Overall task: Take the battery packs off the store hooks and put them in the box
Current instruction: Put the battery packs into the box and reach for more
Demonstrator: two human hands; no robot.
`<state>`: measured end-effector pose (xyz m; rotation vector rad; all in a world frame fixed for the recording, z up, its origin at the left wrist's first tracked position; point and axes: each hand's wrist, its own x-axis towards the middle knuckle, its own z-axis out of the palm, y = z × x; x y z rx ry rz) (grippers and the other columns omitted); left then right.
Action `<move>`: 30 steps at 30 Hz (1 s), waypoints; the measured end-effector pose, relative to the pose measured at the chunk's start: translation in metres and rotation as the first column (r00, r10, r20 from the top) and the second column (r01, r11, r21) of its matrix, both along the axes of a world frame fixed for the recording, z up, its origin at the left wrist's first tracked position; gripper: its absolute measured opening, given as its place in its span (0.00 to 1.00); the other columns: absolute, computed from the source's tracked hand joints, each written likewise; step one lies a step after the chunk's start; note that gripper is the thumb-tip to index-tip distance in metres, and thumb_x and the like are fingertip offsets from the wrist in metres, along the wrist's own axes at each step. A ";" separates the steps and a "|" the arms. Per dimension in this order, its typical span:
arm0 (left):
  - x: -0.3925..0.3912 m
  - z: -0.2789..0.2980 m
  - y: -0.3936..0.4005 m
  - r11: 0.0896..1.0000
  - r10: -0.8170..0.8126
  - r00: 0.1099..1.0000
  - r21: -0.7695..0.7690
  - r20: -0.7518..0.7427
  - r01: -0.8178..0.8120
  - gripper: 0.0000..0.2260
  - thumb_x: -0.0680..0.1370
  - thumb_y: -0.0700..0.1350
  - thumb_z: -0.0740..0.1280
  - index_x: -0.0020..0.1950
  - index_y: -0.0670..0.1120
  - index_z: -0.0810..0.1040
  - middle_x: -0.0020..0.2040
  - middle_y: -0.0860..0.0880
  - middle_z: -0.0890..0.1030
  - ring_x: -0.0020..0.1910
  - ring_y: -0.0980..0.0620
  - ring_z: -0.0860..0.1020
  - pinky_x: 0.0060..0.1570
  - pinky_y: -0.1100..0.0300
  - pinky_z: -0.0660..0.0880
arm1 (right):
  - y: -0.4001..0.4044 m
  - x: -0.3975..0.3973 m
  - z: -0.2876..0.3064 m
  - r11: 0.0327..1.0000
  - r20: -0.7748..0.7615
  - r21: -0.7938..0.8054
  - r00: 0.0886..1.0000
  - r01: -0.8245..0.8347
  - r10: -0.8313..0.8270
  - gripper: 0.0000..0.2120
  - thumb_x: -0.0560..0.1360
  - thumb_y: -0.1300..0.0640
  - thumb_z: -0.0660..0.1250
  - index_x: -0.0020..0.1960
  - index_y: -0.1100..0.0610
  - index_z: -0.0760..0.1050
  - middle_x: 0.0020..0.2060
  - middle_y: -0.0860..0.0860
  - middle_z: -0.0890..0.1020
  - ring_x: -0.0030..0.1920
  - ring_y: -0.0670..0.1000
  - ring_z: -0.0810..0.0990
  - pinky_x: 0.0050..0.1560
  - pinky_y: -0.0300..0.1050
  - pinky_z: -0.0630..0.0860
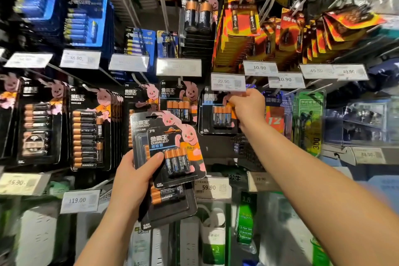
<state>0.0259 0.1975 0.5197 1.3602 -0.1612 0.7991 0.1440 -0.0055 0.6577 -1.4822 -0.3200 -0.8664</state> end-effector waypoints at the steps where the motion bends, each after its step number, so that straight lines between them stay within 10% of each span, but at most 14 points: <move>1: 0.000 -0.001 0.000 1.000 -0.008 1.000 -0.003 -0.001 0.008 0.07 0.76 0.42 0.71 0.51 0.51 0.78 0.45 0.53 0.84 0.39 0.59 0.84 0.31 0.69 0.75 | 0.000 0.000 -0.001 1.000 0.001 -0.027 1.000 0.005 -0.005 0.06 0.67 0.65 0.71 0.44 0.60 0.82 0.43 0.53 0.85 0.36 0.49 0.77 0.34 0.40 0.69; 11: -0.003 -0.004 -0.012 0.996 -0.066 0.998 -0.053 -0.002 0.066 0.09 0.76 0.43 0.71 0.57 0.46 0.80 0.50 0.48 0.86 0.49 0.48 0.85 0.47 0.54 0.78 | 0.004 0.016 0.002 0.998 -0.082 0.028 0.995 0.059 -0.057 0.15 0.70 0.61 0.73 0.56 0.59 0.77 0.52 0.52 0.82 0.51 0.53 0.80 0.46 0.44 0.74; 20: -0.009 -0.005 -0.024 0.993 -0.064 0.997 -0.096 0.031 0.067 0.07 0.76 0.42 0.71 0.54 0.49 0.81 0.49 0.49 0.86 0.49 0.49 0.85 0.48 0.54 0.77 | -0.013 -0.033 -0.030 0.998 -0.037 -0.065 0.999 0.026 -0.029 0.13 0.76 0.54 0.68 0.57 0.55 0.70 0.53 0.52 0.76 0.47 0.51 0.78 0.37 0.39 0.75; 24: -0.008 -0.005 -0.026 0.992 -0.062 0.997 -0.108 0.035 0.066 0.08 0.76 0.43 0.72 0.55 0.48 0.81 0.49 0.49 0.86 0.48 0.50 0.85 0.47 0.56 0.77 | -0.011 -0.082 -0.056 0.960 0.046 -0.279 0.998 -0.028 0.043 0.07 0.76 0.49 0.67 0.49 0.52 0.74 0.44 0.46 0.77 0.44 0.45 0.76 0.40 0.37 0.71; 30: -0.007 -0.004 -0.033 0.995 -0.067 0.998 -0.074 0.017 0.068 0.12 0.76 0.45 0.72 0.59 0.46 0.80 0.50 0.48 0.86 0.48 0.51 0.85 0.43 0.61 0.79 | 0.008 -0.111 -0.071 0.717 -0.269 -0.628 0.949 -0.301 0.162 0.14 0.70 0.46 0.73 0.51 0.49 0.74 0.41 0.46 0.81 0.38 0.44 0.79 0.35 0.38 0.72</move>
